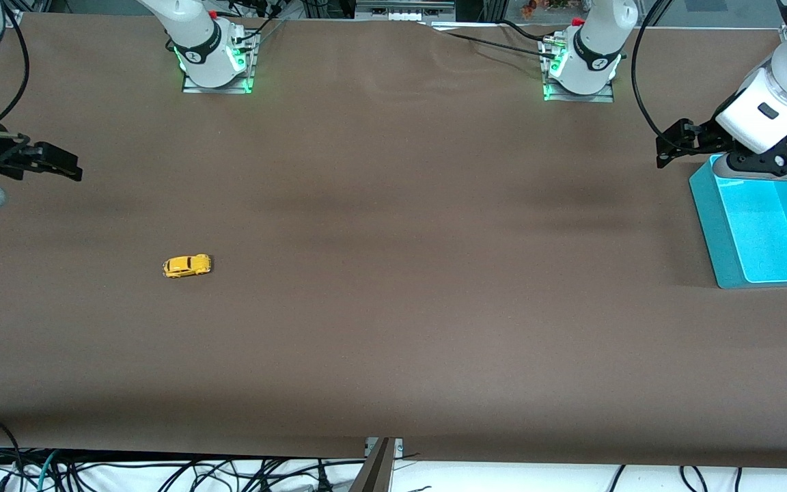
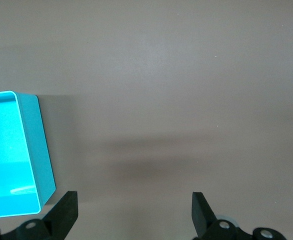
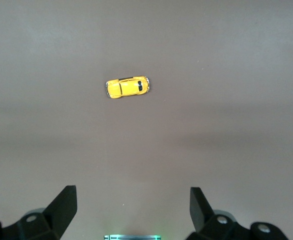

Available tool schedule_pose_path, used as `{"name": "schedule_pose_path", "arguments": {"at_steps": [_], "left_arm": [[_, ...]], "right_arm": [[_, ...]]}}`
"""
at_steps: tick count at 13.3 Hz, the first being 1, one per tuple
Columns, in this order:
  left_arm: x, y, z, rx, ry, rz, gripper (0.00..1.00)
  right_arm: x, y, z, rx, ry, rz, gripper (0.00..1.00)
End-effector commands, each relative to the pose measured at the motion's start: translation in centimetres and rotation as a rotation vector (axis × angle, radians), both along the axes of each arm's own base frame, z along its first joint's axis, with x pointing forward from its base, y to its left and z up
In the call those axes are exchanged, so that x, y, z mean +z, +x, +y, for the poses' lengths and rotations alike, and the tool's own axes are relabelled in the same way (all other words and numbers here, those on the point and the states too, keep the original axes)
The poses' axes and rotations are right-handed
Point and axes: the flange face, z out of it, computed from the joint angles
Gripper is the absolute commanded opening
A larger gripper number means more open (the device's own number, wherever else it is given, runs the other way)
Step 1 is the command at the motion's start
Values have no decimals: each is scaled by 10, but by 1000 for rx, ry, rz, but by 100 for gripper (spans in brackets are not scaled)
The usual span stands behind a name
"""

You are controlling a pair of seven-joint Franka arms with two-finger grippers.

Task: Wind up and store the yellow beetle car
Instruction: 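Reach the open right gripper down over the yellow beetle car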

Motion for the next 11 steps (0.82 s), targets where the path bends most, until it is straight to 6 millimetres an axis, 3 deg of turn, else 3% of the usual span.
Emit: {"name": "schedule_pose_path", "arguments": {"at_steps": [1,5,8,11], "left_arm": [[4,-2,1,6,1,5,100],[4,-2,1,8,1,8,100],[3,-3,2,8,1,11,100],[3,-3,2,8,1,11,100]], "right_arm": [[-17,5,13,15,-11,44,100],[-49,8,31,96,-8,149,100],[-69,16,21,375,9,191,100],[-116,37,4,708,100,205,100]]}}
